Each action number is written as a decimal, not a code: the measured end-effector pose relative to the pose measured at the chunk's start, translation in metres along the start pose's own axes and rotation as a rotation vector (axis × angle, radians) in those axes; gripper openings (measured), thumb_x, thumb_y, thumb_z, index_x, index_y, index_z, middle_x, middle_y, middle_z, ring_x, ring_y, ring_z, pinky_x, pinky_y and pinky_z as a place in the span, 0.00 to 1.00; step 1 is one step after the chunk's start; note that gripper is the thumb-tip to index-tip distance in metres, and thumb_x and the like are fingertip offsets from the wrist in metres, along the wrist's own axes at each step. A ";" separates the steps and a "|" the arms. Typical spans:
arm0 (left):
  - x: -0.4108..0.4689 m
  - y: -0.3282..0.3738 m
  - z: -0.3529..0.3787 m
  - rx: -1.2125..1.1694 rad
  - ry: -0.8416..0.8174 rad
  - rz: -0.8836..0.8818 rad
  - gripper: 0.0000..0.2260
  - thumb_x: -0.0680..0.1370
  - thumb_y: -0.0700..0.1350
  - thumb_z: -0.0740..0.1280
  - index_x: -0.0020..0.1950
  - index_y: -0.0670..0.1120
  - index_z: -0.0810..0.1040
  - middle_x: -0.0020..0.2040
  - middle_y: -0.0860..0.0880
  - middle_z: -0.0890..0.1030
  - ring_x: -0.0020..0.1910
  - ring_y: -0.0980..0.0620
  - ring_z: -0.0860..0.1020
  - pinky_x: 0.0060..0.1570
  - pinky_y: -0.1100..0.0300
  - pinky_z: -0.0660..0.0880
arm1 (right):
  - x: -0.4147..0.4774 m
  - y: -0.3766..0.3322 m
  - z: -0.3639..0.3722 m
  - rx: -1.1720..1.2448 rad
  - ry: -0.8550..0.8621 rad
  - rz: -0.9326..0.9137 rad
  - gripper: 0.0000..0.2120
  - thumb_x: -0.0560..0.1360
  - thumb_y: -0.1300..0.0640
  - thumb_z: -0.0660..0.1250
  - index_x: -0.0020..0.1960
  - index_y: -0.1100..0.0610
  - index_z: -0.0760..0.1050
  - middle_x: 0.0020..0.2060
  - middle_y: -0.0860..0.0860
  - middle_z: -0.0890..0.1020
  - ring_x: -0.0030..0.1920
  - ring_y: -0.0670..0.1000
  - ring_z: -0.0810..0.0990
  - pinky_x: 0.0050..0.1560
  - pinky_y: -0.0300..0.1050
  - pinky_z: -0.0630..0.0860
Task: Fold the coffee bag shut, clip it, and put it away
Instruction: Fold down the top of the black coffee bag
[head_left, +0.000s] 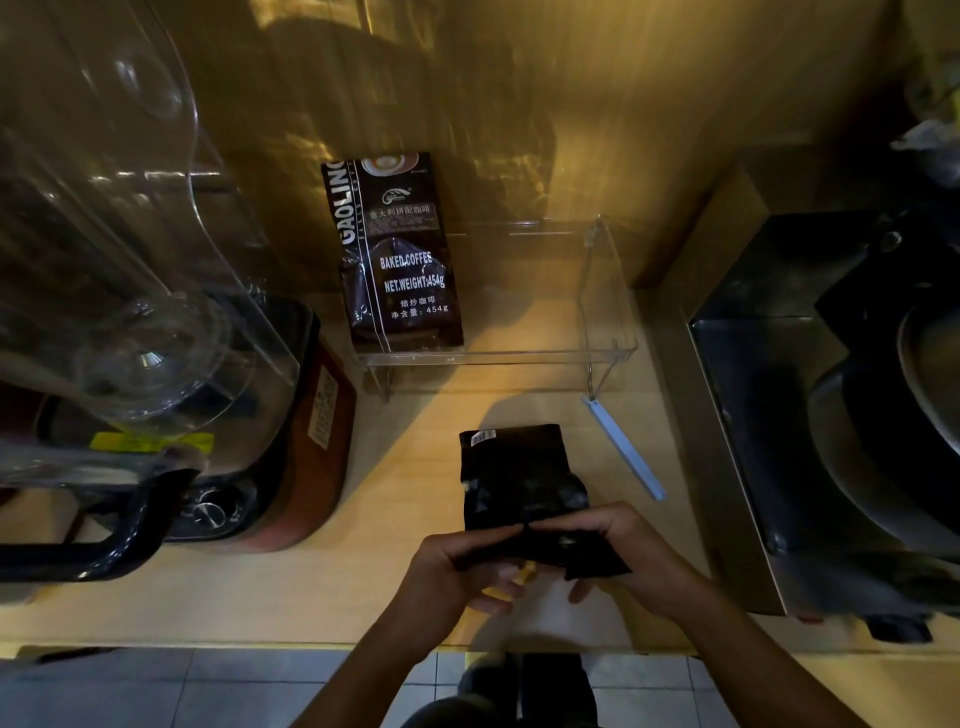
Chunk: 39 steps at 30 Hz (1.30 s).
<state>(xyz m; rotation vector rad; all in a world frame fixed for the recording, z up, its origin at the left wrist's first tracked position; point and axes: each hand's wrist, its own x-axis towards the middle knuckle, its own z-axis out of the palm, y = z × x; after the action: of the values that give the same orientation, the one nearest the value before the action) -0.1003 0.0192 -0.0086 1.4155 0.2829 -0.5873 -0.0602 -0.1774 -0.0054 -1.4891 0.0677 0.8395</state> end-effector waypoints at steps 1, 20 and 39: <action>0.002 -0.001 0.001 -0.001 0.014 -0.002 0.15 0.69 0.30 0.67 0.49 0.47 0.82 0.37 0.46 0.85 0.36 0.45 0.82 0.35 0.56 0.81 | 0.000 0.000 0.001 -0.010 0.009 -0.002 0.14 0.71 0.70 0.63 0.48 0.55 0.81 0.40 0.48 0.85 0.38 0.51 0.84 0.27 0.43 0.79; 0.018 0.008 0.023 -0.238 0.379 0.022 0.11 0.77 0.43 0.60 0.43 0.40 0.79 0.28 0.41 0.83 0.26 0.45 0.81 0.25 0.60 0.78 | 0.016 -0.004 0.026 0.317 0.350 0.064 0.13 0.74 0.56 0.64 0.39 0.64 0.79 0.26 0.60 0.83 0.24 0.54 0.80 0.23 0.41 0.77; 0.012 0.028 0.007 -0.373 0.425 -0.093 0.09 0.75 0.36 0.62 0.47 0.29 0.75 0.23 0.46 0.77 0.23 0.51 0.77 0.29 0.58 0.81 | 0.014 -0.025 0.018 0.360 0.245 0.126 0.12 0.74 0.56 0.64 0.46 0.65 0.76 0.28 0.61 0.84 0.27 0.54 0.82 0.24 0.39 0.78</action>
<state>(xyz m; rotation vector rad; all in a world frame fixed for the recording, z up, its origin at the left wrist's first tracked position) -0.0757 0.0113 0.0098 1.1554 0.7607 -0.2810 -0.0454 -0.1518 0.0109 -1.2472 0.4757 0.6978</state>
